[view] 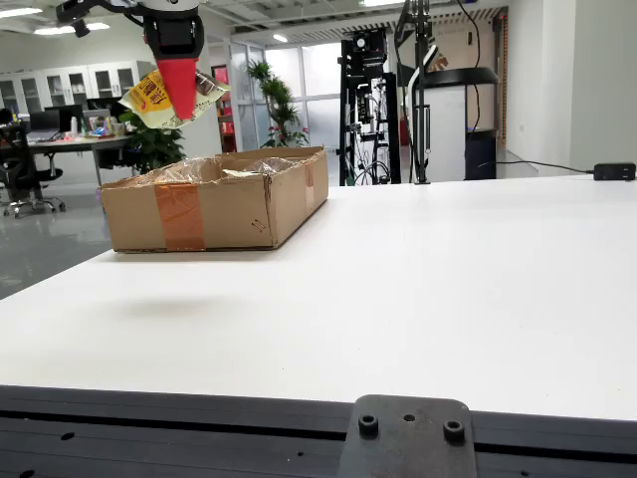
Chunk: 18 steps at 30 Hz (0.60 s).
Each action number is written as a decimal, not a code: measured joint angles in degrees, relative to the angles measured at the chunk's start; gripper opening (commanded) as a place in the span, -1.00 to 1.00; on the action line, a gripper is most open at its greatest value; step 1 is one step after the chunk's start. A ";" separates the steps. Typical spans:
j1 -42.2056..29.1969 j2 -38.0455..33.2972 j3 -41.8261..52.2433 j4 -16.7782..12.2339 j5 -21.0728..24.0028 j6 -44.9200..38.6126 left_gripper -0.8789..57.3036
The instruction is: Grasp a snack and put it in the bin.
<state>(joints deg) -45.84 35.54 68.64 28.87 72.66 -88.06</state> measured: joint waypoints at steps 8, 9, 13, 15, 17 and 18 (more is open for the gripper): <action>4.33 6.62 -12.34 1.21 -0.18 12.26 -0.69; 4.91 7.74 -14.36 1.29 -0.18 13.83 -0.68; 7.36 12.61 -23.13 1.45 -0.18 20.66 -0.67; 8.63 14.86 -27.17 1.49 -0.15 23.61 -0.67; 9.64 16.56 -30.47 1.50 -0.13 26.03 -0.67; 10.32 17.38 -32.06 1.51 -0.12 27.20 -0.67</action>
<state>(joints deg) -35.52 52.92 36.57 30.39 72.54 -60.86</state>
